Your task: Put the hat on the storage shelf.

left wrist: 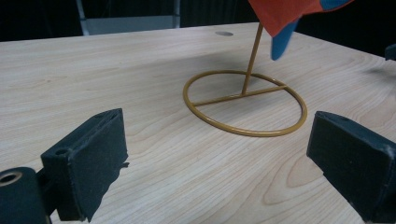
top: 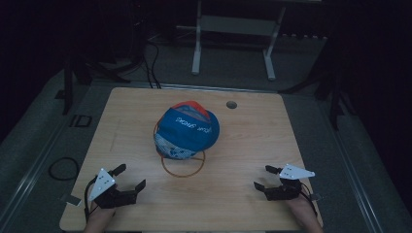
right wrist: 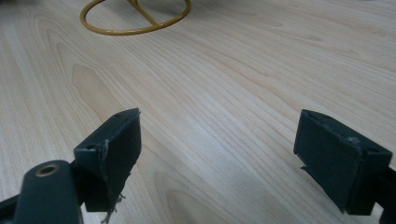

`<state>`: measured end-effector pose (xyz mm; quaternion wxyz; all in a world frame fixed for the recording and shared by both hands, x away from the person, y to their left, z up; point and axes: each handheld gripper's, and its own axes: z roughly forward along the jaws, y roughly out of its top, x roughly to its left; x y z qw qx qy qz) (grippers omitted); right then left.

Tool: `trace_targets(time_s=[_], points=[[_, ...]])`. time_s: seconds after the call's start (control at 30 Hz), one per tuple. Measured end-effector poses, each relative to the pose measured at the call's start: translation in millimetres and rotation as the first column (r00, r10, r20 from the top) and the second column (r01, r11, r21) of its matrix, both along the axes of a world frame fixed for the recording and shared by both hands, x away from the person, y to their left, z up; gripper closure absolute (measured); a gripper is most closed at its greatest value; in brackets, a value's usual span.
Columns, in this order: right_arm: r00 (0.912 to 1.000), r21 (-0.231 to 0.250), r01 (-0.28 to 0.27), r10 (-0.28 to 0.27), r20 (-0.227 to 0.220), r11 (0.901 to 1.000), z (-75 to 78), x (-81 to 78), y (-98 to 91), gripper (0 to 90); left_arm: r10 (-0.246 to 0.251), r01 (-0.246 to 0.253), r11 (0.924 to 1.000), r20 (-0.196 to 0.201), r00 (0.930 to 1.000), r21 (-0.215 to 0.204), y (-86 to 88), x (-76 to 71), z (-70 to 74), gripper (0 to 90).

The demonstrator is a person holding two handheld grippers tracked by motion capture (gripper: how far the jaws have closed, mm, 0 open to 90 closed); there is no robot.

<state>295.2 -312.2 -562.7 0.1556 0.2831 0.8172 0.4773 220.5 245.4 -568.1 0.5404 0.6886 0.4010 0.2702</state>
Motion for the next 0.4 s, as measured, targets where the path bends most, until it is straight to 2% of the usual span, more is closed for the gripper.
trace_targets(time_s=[0.07,0.4], points=[[1.0000,-0.015,-0.007,0.007,0.002,0.9999,-0.4,-0.3,0.5,15.0,0.000,0.000,1.0000,0.001,1.0000,0.001,0.3,-0.2,0.0,5.4],[1.0000,-0.021,-0.008,0.008,-0.003,0.9998,-1.9,-0.7,0.9,15.1,-0.002,0.002,1.0000,-0.001,1.0000,0.000,0.4,0.0,-0.2,5.4]])
